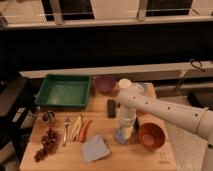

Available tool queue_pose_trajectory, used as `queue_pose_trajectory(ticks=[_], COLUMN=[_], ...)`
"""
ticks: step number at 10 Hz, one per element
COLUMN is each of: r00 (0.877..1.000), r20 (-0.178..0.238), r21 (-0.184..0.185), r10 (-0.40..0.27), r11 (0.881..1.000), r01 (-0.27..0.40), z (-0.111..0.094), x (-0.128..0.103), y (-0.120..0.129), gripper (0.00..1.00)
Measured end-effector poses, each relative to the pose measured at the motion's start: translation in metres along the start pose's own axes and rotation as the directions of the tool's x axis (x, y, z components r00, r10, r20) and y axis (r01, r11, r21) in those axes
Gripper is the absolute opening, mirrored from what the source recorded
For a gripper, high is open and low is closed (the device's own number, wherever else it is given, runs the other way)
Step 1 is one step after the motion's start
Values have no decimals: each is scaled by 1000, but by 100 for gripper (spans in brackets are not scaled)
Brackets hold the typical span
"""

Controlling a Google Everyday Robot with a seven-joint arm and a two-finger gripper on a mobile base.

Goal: Wipe table surface with sponge

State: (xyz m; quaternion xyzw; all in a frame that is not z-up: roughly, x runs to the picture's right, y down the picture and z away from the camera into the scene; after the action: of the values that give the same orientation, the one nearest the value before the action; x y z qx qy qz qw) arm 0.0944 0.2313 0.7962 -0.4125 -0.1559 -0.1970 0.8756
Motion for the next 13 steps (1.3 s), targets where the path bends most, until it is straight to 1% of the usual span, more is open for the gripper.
queue_pose_trajectory(ticks=[1, 2, 4, 5, 6, 7, 9, 10, 11, 13], r00=[1000, 998, 992, 987, 986, 986, 987, 986, 988, 992], r20=[14, 33, 62, 76, 90, 103, 133, 145, 143, 123], r21=[1, 6, 20, 21, 17, 10, -9, -14, -21, -42], r10=[-27, -59, -113, -141, -143, -131, -95, -82, -59, -5], r11=[1000, 998, 994, 990, 990, 991, 995, 996, 998, 999], r01=[27, 59, 112, 140, 142, 130, 97, 85, 62, 10], z=[1, 3, 8, 9, 12, 14, 23, 25, 26, 27], x=[-10, -28, -54, -61, -63, -65, -71, -72, -71, -54], y=[-5, -8, -10, -6, -2, 6, 31, 36, 39, 55], gripper=[0, 0, 0, 0, 0, 0, 0, 0, 0, 0])
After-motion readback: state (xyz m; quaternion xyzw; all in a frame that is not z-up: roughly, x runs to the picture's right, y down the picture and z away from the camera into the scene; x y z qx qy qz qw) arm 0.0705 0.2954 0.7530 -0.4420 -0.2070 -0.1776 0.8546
